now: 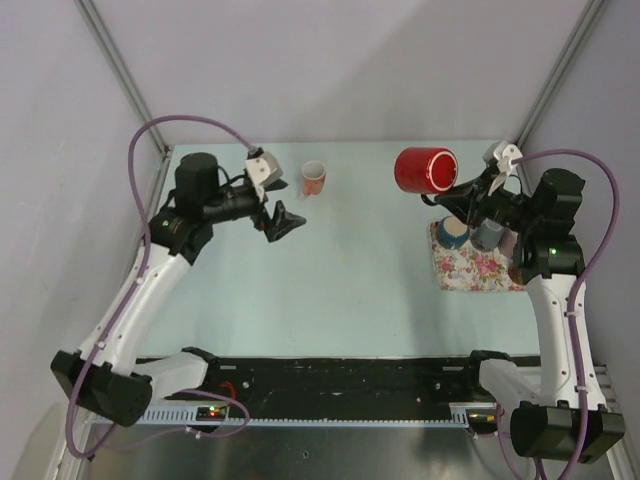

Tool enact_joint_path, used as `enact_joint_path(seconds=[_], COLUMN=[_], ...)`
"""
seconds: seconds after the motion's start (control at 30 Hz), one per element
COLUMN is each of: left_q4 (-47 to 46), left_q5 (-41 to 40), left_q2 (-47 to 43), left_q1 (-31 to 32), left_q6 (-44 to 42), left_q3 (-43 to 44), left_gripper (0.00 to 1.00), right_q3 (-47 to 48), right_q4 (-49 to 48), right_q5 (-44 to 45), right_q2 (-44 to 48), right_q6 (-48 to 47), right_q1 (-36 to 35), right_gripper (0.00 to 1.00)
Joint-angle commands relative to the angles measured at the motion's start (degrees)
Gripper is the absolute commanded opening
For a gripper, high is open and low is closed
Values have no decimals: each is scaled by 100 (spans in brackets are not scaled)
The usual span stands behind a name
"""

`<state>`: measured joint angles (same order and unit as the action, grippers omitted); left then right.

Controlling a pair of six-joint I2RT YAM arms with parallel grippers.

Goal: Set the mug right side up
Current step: Turn over the cup on the tray.

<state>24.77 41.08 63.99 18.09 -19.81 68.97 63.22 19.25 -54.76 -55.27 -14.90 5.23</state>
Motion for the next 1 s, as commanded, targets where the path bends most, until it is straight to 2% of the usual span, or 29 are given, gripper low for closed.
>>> enact_joint_path(seconds=[0.0,0.17,0.5,0.57,0.73,0.9,0.97], left_q4=[-66,-197,-1041,-1409,-3232,-3814,-4433], left_q5=[305,669,969,971,1174,1184,1201], left_q2=[546,1170,1963,2057,2219,2330,2371], left_q1=[510,961,1516,1552,1593,1717,1745], left_q6=[514,1140,2551,2959,4697,5234,5680], left_q3=[799,1464,1885,1840,1285,987,813], left_gripper=[100,100,100,100,100,100,100], right_q3=[368,180,-907,-1143,-1784,-2221,-2335], right_q4=[-1565,-2660,-6408,-7016,-8103,-8818,-8987], right_q5=[-605,-857,-634,-468,102,530,619], right_q2=[-40,-95,-346,-371,-253,-138,-128], right_q6=[1530,2622,5998,6515,7531,8255,8408], right_q1=[-29,-89,-102,-95,-106,-170,-231], right_gripper=[0,0,0,0,0,0,0])
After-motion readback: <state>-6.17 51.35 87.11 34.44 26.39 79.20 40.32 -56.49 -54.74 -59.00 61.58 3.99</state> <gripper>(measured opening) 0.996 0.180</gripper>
